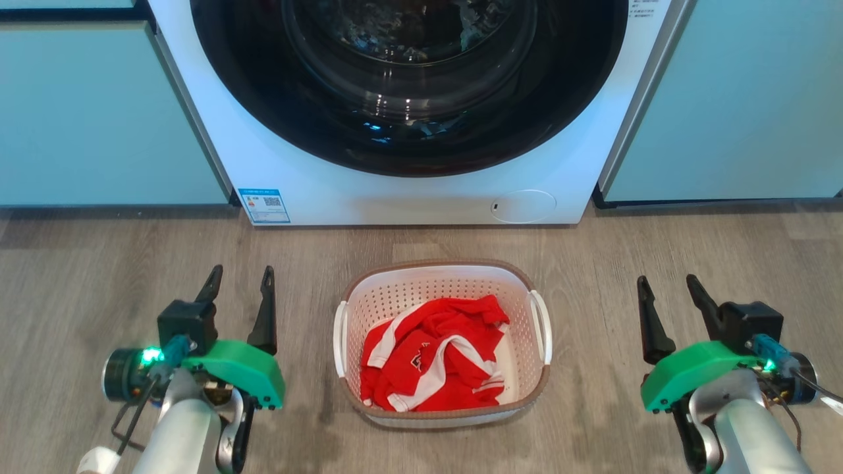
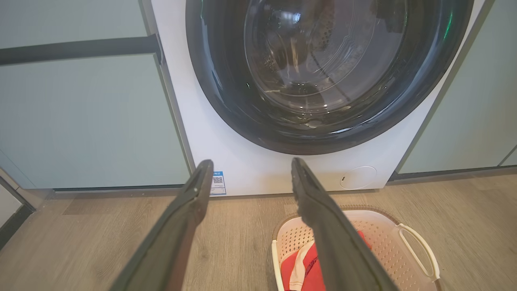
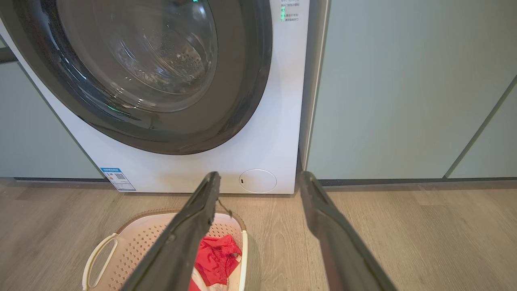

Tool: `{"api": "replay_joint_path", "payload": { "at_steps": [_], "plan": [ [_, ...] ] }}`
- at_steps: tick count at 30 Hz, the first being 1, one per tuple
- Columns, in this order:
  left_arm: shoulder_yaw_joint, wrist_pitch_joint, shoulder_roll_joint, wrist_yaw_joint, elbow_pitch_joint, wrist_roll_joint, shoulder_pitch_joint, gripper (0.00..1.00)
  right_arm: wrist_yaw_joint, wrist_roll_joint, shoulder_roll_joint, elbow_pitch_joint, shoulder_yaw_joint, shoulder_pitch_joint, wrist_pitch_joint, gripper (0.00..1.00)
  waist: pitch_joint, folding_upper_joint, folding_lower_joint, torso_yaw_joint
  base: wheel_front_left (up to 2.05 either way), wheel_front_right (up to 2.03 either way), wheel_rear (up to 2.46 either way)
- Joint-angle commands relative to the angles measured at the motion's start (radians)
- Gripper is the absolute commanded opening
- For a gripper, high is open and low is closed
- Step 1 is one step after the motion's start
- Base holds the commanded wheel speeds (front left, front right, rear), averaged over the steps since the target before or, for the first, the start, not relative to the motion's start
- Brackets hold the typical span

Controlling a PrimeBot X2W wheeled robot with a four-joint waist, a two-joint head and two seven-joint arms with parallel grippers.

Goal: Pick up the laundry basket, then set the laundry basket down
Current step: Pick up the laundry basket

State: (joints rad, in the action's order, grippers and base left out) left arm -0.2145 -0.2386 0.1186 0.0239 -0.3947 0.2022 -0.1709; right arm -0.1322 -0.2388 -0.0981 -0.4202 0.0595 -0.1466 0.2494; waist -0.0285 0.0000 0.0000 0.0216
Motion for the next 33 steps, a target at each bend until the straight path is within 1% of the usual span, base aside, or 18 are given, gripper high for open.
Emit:
{"api": "replay_joint_path", "payload": {
  "at_steps": [1,5,11,12,15,18,21,28,33],
  "plan": [
    [0.032,-0.003,0.016,0.007,0.025,0.007,-0.061,1.0,0.002,-0.007,-0.015,0.026,0.021,-0.049,0.012,1.0,-0.006,0.0,0.0,0.0,0.0,0.0,0.0],
    [0.025,-0.005,0.015,0.002,0.019,0.009,-0.073,1.0,0.002,-0.004,-0.016,0.025,0.02,-0.058,0.012,1.0,-0.027,0.0,0.0,0.002,0.0,0.0,0.0],
    [0.018,-0.01,0.012,-0.016,-0.001,0.02,-0.129,1.0,0.002,0.008,-0.01,0.016,0.017,-0.103,0.012,1.0,-0.109,0.0,0.0,-0.001,0.0,0.0,0.0],
    [0.018,-0.01,0.012,-0.016,-0.001,0.02,-0.129,1.0,0.002,0.008,-0.01,0.016,0.017,-0.103,0.012,1.0,-0.109,0.0,0.0,-0.001,0.0,0.0,0.0],
    [0.014,-0.013,0.007,-0.03,-0.017,0.027,-0.177,1.0,0.002,0.017,-0.007,0.006,0.013,-0.138,0.012,1.0,-0.17,0.0,0.0,-0.002,0.0,0.0,0.0],
    [0.007,-0.015,0.0,-0.061,-0.047,0.041,-0.231,1.0,0.002,0.025,-0.004,-0.01,0.01,-0.174,0.012,1.0,-0.224,0.0,0.0,-0.003,0.0,0.0,0.0],
    [0.01,-0.018,-0.004,-0.079,-0.081,0.053,-0.286,1.0,0.002,0.034,0.0,-0.028,0.008,-0.212,0.012,1.0,-0.285,0.0,0.0,-0.006,0.0,0.0,0.0],
    [0.009,-0.022,-0.016,-0.11,-0.198,0.068,-0.405,1.0,0.002,0.055,0.008,-0.069,0.009,-0.282,0.012,1.0,-0.411,0.0,0.0,-0.004,0.0,0.0,0.0],
    [0.021,-0.023,-0.023,-0.128,-0.252,0.071,-0.473,1.0,0.002,0.067,0.014,-0.093,0.009,-0.336,0.012,1.0,-0.5,0.0,0.0,0.0,0.0,0.0,0.0]
  ]
}}
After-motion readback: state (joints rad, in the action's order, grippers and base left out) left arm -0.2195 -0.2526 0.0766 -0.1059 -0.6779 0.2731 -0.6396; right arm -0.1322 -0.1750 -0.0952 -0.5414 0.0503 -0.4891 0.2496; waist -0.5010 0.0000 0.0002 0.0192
